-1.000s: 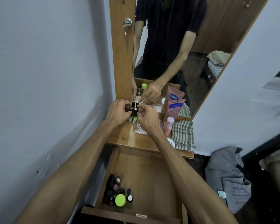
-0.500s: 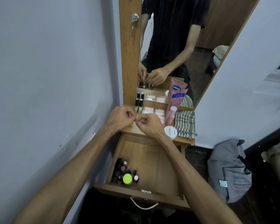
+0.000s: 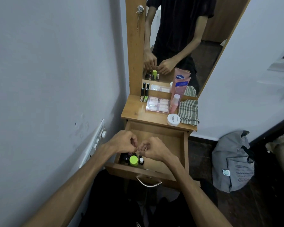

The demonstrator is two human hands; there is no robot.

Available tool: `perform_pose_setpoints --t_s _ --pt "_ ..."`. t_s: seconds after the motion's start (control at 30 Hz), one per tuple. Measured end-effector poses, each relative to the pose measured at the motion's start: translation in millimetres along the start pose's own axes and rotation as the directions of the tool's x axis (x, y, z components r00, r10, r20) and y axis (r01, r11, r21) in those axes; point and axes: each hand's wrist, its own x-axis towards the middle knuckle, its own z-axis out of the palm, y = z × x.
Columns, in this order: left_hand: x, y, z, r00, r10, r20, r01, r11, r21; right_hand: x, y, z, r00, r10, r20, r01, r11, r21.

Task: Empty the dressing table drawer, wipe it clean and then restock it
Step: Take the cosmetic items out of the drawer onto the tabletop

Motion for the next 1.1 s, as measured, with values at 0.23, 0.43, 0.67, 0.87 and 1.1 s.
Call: perform_pose_setpoints --t_s 0.23,0.43,0.67,0.87,1.1 --pt "-31 -1 18 0.997 0.064 0.05 -0.072 0.984 0.166 -25 10 19 0.998 0.07 -0.007 -0.07 0.995 -0.072" --pt "-32 6 21 0.992 0.096 0.076 -0.112 0.961 0.251 -30 14 28 0.996 0.086 -0.034 -0.089 0.991 -0.104" --pt "-24 5 26 0.991 0.097 0.096 -0.124 0.935 0.332 -28 17 35 0.994 0.088 -0.066 -0.095 0.99 -0.105" --pt "-20 2 30 0.991 0.099 0.086 -0.123 0.931 0.343 -26 19 37 0.991 0.106 -0.082 -0.113 0.99 -0.089" --pt "-19 4 29 0.99 0.108 0.09 -0.129 0.951 0.282 -29 21 32 0.993 0.097 -0.065 -0.102 0.992 -0.072"
